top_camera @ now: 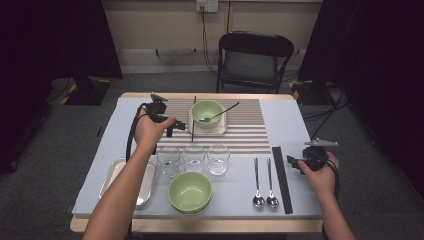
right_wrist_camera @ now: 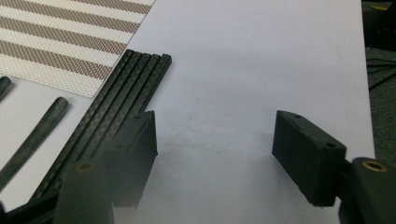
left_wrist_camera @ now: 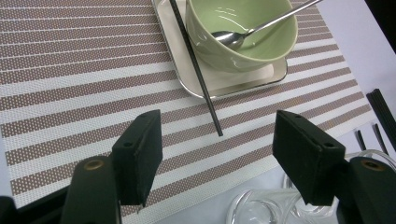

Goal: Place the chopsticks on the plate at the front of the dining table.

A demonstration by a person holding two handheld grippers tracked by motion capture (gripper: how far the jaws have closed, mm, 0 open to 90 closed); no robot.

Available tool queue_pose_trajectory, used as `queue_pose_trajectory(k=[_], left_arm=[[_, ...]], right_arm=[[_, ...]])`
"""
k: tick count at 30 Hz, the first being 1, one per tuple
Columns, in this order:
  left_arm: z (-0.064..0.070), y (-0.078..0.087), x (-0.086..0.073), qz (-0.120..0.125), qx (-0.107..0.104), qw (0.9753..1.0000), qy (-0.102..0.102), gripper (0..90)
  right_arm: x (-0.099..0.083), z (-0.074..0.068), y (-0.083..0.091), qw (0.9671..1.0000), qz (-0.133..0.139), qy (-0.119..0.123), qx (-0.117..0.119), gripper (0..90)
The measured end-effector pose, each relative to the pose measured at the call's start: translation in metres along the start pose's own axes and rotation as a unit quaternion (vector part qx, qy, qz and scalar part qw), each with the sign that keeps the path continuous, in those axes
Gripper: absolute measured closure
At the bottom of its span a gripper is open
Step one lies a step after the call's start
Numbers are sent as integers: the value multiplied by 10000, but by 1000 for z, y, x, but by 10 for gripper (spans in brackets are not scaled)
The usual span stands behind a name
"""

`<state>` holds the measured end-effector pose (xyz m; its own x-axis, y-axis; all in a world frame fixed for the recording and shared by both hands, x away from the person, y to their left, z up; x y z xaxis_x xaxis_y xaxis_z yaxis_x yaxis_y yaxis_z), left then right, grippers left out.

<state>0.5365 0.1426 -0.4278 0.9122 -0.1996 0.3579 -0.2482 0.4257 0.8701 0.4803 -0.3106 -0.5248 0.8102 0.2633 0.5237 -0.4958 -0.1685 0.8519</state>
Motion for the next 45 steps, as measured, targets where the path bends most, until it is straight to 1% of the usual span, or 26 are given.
queue_pose_trajectory(k=[1, 3, 4, 7, 9, 11, 12, 16, 17, 18, 20, 21, 24, 25, 26, 27, 29, 31, 33, 36, 37, 39, 41, 42, 43, 45], left_arm=[[-1, 0, 0, 3, 12, 10000, -12, 334], [-1, 1, 0, 6, 9, 10000, -2, 334], [-1, 1, 0, -8, 14, 10000, 4, 334], [-1, 1, 0, 14, -13, 10000, 12, 335], [-1, 1, 0, 6, -11, 10000, -15, 335], [-2, 0, 0, -17, 9, 10000, 3, 335], [-2, 0, 0, -44, 3, 10000, -14, 335], [-2, -1, -1, -53, 5, 10000, -24, 331], [-1, -1, -1, -61, -5, 10000, -25, 331], [-1, -1, -1, -56, -20, 10000, -37, 330], [-1, -1, -1, -58, -19, 10000, -32, 330], [-1, -1, -1, -79, -18, 10000, -40, 330], [-2, -1, -1, -96, -5, 9999, -39, 330], [-1, -1, -2, -109, -15, 9999, -38, 330], [-1, -1, -2, -109, -15, 9999, -38, 330], [-1, -2, -1, -95, -34, 9999, -6, 330], [-1, -2, -1, -102, -14, 9999, -22, 330], [-1, -3, -1, -116, -10, 9999, -58, 330], [0, -3, -1, -126, -28, 9999, -53, 331], [0, -3, -2, -151, -27, 9999, -62, 332], [0, -3, -2, -154, -24, 9999, -61, 332], [0, -4, -1, -153, -39, 9999, -69, 332], [1, -4, -1, -148, -27, 9999, -65, 332], [2, -5, -1, -166, -42, 9998, -84, 332], [2, -5, -1, -171, -34, 9998, -115, 332], [2, -6, -2, -183, -37, 9998, -101, 332]], right_arm=[[0, 0, 0, 10000, -12, 32, -32, 311], [-1, -1, -1, 10000, -54, 49, -17, 312], [-2, -2, -1, 9999, -109, 64, -69, 315], [-2, -3, 0, 9998, -142, 44, -98, 341], [-1, -4, 1, 9999, -131, -15, -28, 367], [-1, -5, 2, 9999, -131, -46, -16, 382], [-1, -8, 3, 9998, -139, -87, 66, 388], [0, -11, 4, 9997, -153, -133, 101, 424], [1, -13, 4, 9995, -170, -179, 195, 430], [1, -14, 4, 9994, -170, -231, 204, 441], [0, -15, 4, 9993, -212, -246, 197, 454], [0, -17, 3, 9989, -231, -323, 244, 471], [0, -17, 3, 9989, -234, -325, 261, 484], [0, -18, 4, 9986, -252, -391, 267, 497], [0, -18, 4, 9986, -252, -391, 267, 497], [0, -19, 5, 9981, -256, -447, 328, 514], [0, -19, 5, 9980, -276, -471, 326, 531], [-1, -21, 5, 9977, -357, -485, 314, 562], [-1, -24, 6, 9967, -415, -578, 393, 575], [-1, -26, 7, 9964, -424, -583, 456, 583], [-1, -29, 6, 9960, -479, -577, 479, 583], [-1, -29, 6, 9963, -490, -551, 432, 587], [0, -30, 6, 9962, -494, -558, 460, 588], [0, -30, 6, 9966, -473, -514, 444, 588], [-1, -31, 6, 9960, -528, -566, 450, 588], [0, -31, 6, 9963, -504, -531, 459, 588]])
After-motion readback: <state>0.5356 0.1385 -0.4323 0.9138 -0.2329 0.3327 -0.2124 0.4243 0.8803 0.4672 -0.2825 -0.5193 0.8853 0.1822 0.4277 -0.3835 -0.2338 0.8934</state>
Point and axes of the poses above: each handheld gripper's, and its own axes: y roughly backward along the jaws, x roughly out of its top, z roughly to its right, the point moved 8 cm from there along -y, roughly forward along the jaws, and after that the axes turned 14 degrees about -z, right-handed, at the moved point
